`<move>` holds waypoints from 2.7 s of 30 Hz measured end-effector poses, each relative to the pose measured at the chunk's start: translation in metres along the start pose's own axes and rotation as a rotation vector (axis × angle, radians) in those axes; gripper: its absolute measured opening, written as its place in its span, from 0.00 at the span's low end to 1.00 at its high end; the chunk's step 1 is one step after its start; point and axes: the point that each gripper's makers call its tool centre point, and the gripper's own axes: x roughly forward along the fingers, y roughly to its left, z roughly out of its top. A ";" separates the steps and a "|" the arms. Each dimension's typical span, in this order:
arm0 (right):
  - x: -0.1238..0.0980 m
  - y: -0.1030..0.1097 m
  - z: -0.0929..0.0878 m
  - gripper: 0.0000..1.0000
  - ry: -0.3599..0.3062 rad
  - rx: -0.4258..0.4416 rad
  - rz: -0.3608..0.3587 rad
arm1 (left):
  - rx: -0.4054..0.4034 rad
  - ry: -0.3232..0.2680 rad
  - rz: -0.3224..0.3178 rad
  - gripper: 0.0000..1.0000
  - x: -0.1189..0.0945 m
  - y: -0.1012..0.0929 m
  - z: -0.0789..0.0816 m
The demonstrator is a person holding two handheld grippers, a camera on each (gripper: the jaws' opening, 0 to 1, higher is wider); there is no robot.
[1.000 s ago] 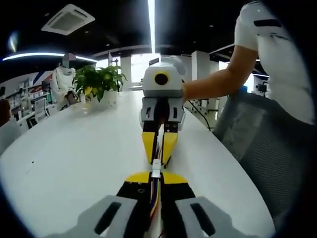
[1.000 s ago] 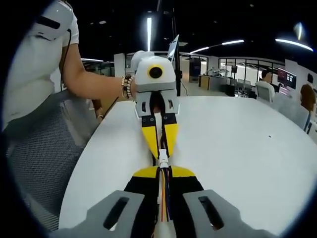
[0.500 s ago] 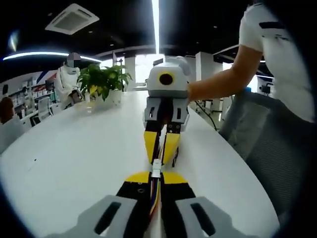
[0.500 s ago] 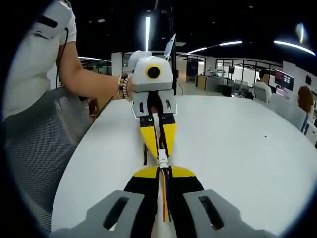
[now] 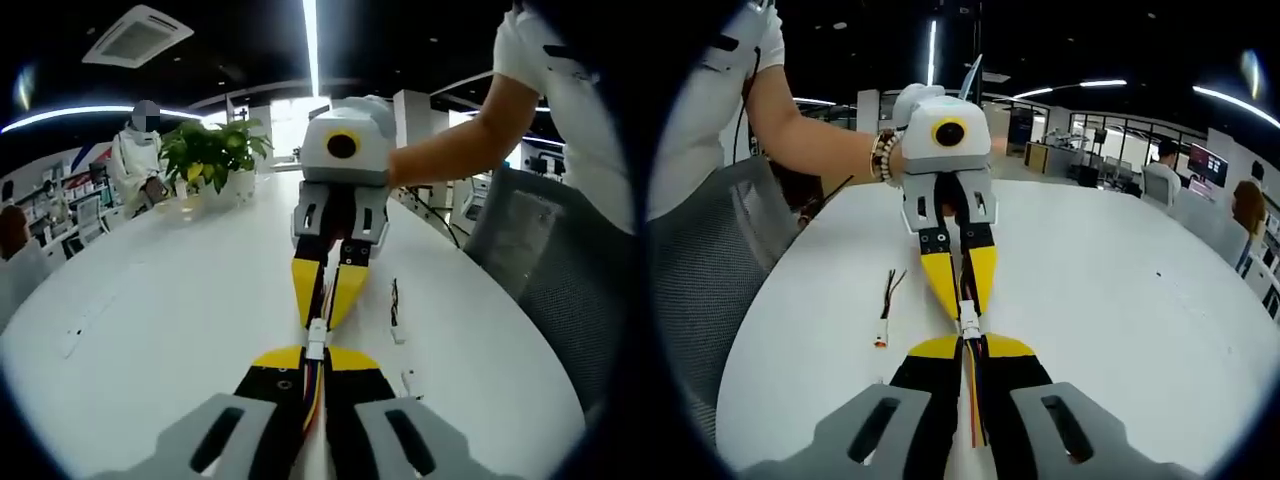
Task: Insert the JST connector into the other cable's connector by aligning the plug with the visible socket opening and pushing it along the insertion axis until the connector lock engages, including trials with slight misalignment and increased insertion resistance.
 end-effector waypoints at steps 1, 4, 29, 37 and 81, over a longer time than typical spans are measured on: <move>0.001 -0.001 -0.002 0.04 0.008 -0.002 0.000 | -0.006 0.006 0.000 0.01 0.001 0.002 -0.002; 0.006 -0.003 -0.008 0.04 0.032 -0.002 0.015 | -0.024 0.024 -0.009 0.01 0.007 0.004 -0.012; 0.015 -0.016 -0.026 0.05 0.069 0.059 -0.003 | -0.044 0.104 0.014 0.07 0.017 0.014 -0.026; 0.017 -0.020 -0.027 0.10 0.068 0.083 -0.023 | -0.030 0.122 0.023 0.12 0.016 0.016 -0.027; 0.002 -0.020 -0.004 0.15 -0.004 0.164 -0.055 | -0.238 0.010 0.161 0.58 0.009 0.025 -0.012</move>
